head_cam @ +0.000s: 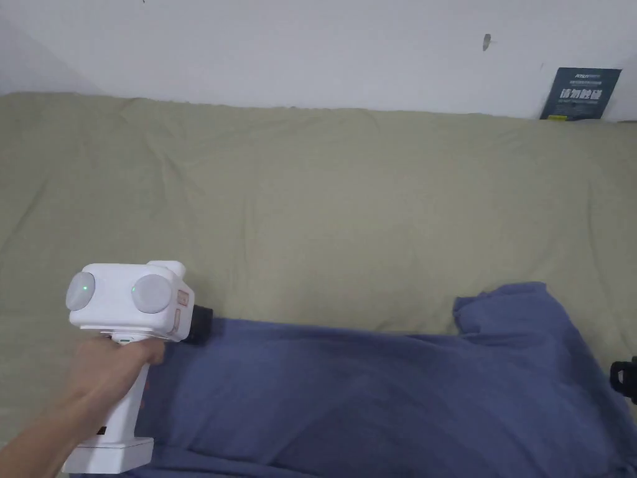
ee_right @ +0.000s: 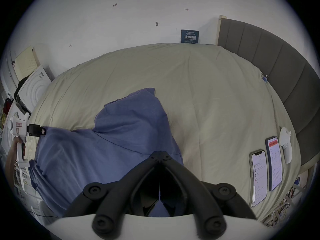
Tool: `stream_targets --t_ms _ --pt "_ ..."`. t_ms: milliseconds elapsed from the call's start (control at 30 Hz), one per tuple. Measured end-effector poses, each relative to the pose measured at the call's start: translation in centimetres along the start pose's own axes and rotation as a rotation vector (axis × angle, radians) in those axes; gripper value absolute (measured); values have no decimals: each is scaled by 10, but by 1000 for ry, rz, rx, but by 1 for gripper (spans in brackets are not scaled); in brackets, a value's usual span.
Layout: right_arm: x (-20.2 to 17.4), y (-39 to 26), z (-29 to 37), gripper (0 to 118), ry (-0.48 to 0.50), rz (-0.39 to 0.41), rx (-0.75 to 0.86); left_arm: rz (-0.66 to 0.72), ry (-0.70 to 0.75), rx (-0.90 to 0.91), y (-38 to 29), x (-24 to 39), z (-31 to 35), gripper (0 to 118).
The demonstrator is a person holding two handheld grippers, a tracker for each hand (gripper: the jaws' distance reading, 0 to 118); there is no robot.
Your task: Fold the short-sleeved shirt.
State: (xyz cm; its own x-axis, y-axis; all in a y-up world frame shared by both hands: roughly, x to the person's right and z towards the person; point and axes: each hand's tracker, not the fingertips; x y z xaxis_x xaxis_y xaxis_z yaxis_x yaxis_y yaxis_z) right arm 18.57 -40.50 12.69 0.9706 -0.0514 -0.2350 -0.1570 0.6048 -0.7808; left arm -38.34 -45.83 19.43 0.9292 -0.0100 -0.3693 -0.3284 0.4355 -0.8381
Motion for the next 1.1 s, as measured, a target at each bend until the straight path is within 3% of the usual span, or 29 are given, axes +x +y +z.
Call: stream_targets --t_ms 33,67,100,467,500,567,600,767,900,933,967,1033,1067,1100 --pt "1 1 0 1 1 3 0 7 -43 25 -1 -1 3 34" --pt "1 1 0 1 -1 7 0 16 -50 14 0 -1 5 12" --pt "2 2 0 1 -4 10 -2 11 -73 4 0 -1 5 1" --pt "13 18 -13 2 3 6 -21 7 -62 16 -1 -1 7 1" --pt "12 21 -18 31 21 13 -39 11 -63 16 -1 -1 6 1" --pt "9 29 -33 110 35 50 -89 8 -63 13 -1 -1 7 1" --pt "8 32 -43 118 58 58 -128 3 -62 13 0 -2 7 1" --pt "-3 38 -68 118 64 65 -203 3 -63 11 -1 -1 7 1" --pt "21 38 -102 116 23 98 -275 1 -66 9 0 -2 6 1" --pt "19 37 -96 106 11 88 -266 -3 -67 8 0 -2 7 1" --pt "22 35 -93 85 5 87 -261 -8 -67 7 0 -2 7 1" --pt "27 33 -85 71 47 76 -245 -13 -68 5 0 -2 6 1" --pt "29 36 -81 56 36 95 -243 -12 -67 5 0 -2 6 1" --pt "29 36 -77 21 34 120 -214 -12 -66 7 0 -2 7 1"
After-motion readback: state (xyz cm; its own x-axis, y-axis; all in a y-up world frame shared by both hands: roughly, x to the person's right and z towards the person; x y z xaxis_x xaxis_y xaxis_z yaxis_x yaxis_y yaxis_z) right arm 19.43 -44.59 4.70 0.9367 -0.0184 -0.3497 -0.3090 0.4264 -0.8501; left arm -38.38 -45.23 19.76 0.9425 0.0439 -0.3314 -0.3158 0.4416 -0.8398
